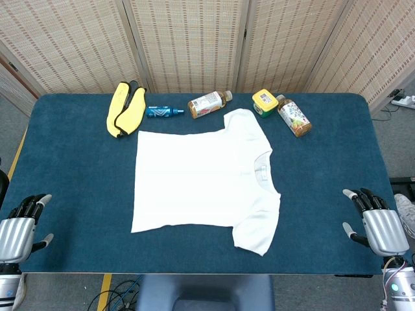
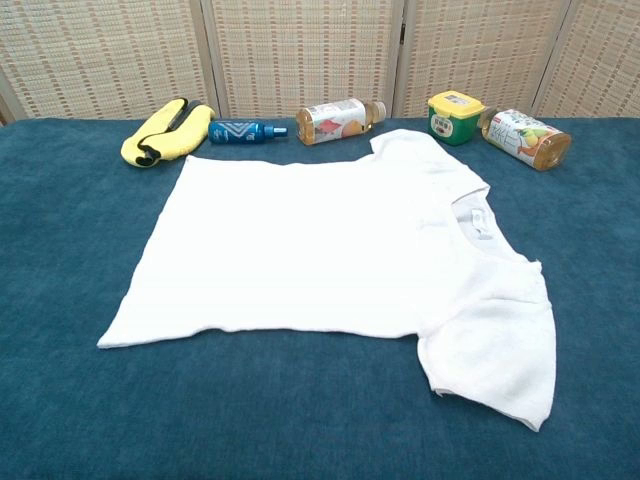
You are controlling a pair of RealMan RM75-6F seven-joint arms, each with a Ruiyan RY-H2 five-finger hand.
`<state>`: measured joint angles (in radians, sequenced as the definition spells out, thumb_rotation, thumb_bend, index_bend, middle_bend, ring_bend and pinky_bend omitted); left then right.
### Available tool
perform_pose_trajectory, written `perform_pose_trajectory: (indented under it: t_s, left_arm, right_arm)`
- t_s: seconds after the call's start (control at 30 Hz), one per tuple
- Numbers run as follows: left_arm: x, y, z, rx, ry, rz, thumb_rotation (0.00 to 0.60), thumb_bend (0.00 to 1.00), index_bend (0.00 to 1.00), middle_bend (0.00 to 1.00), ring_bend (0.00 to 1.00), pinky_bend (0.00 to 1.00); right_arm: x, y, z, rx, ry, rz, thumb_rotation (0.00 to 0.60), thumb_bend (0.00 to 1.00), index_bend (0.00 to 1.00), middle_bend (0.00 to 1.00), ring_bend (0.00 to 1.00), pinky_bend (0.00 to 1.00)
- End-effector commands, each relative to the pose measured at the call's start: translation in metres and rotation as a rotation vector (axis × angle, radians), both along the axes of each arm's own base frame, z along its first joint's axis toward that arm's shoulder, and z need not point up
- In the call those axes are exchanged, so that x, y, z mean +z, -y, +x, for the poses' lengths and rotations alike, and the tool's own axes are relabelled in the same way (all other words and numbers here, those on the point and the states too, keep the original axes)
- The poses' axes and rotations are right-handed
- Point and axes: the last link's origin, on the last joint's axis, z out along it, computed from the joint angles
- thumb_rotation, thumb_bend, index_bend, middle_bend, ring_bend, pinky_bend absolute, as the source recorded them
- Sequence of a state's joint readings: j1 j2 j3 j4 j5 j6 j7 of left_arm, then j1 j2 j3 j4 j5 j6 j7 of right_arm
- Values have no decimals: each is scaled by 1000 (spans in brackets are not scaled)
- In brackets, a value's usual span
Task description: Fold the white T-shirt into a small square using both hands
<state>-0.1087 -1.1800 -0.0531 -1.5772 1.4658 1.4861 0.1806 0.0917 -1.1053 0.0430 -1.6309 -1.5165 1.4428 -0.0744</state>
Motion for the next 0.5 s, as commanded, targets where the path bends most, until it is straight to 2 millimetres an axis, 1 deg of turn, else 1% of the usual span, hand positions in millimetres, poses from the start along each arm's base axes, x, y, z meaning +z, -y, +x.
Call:
perform_pose_trajectory:
  t_s: [0.03,0.3,0.4,0.5]
  left_arm:
    - [3,2,-2,12,2,16,600,169,178,191,161,319]
    - [1,10,-4,15,16,5,600,169,182,202,163,319]
    - [0,8,-2,-5,18,2,600,169,191,207,167,319]
    - [0,2,4,-50,24,-7,600,169,211,225,188,319]
  right_arm:
    - [-1,2,1,10,2,-1,600,304,139,207,173,224]
    - [-1,5,7,37,4,5,600,305,139,207,179,224]
    - [2,4,7,39,0,-8,600,304,139,207,183,224]
    - [7,3,8,42,-4,-23,600,304,139,212,187,224]
